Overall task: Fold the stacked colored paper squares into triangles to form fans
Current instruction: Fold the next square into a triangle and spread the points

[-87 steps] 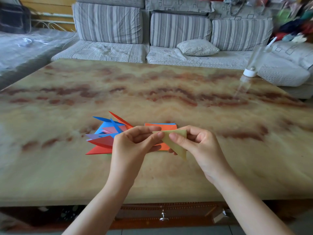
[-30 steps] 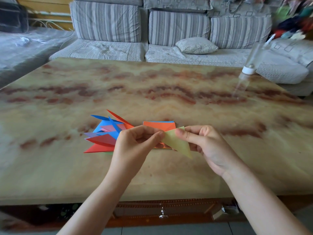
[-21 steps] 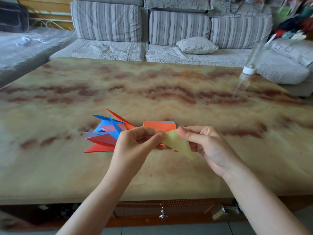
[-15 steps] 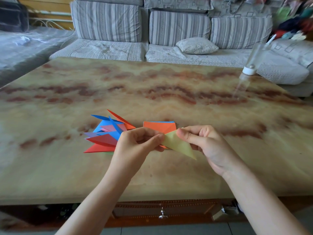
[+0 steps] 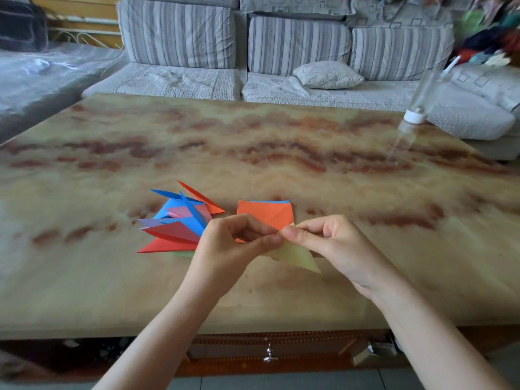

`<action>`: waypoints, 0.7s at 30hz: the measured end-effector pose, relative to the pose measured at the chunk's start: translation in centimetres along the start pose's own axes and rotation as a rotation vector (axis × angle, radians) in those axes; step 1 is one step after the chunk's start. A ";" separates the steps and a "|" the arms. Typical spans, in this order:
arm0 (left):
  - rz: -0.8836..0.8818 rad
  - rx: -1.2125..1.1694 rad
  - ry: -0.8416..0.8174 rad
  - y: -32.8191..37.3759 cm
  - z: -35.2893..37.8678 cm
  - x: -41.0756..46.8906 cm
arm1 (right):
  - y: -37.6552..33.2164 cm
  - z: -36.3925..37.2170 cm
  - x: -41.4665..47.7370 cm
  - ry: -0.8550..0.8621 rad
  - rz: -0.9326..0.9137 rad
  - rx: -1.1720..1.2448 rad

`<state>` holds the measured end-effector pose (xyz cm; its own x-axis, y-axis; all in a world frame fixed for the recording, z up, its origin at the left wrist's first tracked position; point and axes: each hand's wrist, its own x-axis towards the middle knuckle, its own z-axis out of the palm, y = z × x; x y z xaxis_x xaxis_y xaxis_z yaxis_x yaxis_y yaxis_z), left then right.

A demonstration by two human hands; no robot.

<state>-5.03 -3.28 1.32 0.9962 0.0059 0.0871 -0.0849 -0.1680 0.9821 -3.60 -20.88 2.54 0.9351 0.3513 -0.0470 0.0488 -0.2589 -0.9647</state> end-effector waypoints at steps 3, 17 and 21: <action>-0.064 -0.095 0.005 0.2 -0.1 0.1 | -0.2 -0.1 0.0 -0.014 -0.006 -0.003; 0.057 0.048 -0.050 0.3 -0.1 0.1 | 0.8 0.5 0.1 -0.023 -0.069 -0.088; 0.110 0.112 0.016 -0.2 0.1 0.3 | 0.9 0.8 0.1 -0.008 -0.071 -0.097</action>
<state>-4.69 -3.34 1.13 0.9805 -0.0033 0.1966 -0.1898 -0.2776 0.9418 -3.76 -20.41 1.47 0.9252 0.3790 0.0177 0.1488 -0.3194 -0.9359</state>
